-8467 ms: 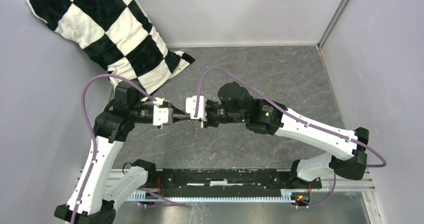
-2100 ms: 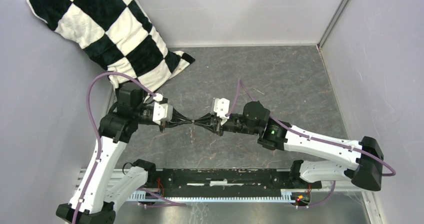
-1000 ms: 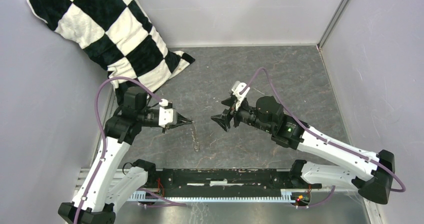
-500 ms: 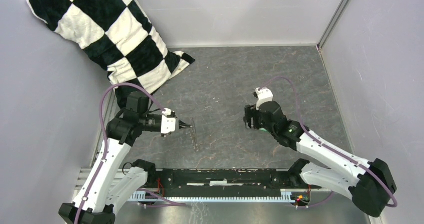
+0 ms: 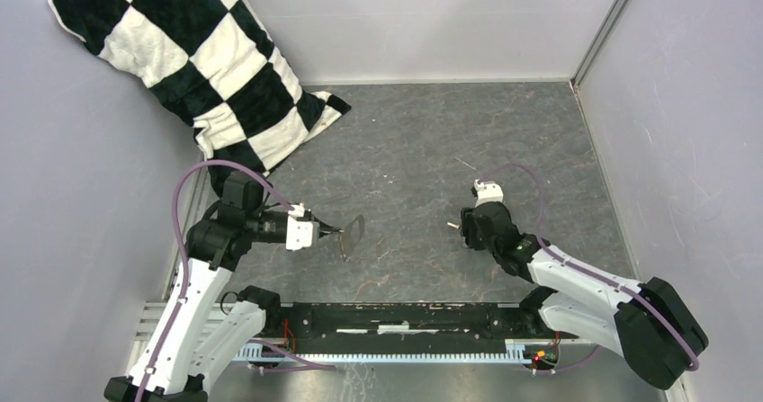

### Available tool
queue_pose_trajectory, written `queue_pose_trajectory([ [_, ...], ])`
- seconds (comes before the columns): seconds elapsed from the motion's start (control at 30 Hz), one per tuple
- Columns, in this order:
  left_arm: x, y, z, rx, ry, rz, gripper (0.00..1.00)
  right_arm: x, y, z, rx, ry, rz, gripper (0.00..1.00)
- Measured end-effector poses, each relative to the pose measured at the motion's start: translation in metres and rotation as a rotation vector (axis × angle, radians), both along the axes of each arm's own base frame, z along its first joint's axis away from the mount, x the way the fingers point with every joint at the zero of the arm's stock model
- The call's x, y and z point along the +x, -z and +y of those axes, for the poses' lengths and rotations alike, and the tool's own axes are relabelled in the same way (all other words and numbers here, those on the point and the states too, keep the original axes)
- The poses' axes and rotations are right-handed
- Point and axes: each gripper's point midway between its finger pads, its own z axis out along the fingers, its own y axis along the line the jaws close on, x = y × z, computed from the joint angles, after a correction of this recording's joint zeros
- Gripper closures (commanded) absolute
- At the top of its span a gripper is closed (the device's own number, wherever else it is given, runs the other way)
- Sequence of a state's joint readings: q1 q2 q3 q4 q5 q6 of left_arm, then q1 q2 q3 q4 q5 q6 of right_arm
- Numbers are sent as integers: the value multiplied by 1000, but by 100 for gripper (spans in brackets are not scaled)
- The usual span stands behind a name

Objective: Put the keys on the keyring

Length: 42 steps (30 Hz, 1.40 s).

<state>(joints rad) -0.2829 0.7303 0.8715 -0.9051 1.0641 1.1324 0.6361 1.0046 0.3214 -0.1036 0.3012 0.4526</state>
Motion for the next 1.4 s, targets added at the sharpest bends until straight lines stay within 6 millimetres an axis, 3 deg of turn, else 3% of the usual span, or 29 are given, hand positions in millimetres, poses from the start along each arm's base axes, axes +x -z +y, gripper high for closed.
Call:
queue_pose_trajectory([
  [0.27, -2, 0, 1, 0, 0, 0, 98, 13, -9, 7, -11, -36, -49, 52],
  [0.6, -4, -3, 1, -4, -1, -14, 98, 18, -1, 8, -61, -73, -45, 64],
  [0.83, -5, -4, 2, -6, -1, -21, 98, 25, -7, 11, -57, -81, -80, 70],
  [1.4, -7, -6, 2, -9, -1, -32, 98, 24, 0, 12, -71, -101, -66, 65],
])
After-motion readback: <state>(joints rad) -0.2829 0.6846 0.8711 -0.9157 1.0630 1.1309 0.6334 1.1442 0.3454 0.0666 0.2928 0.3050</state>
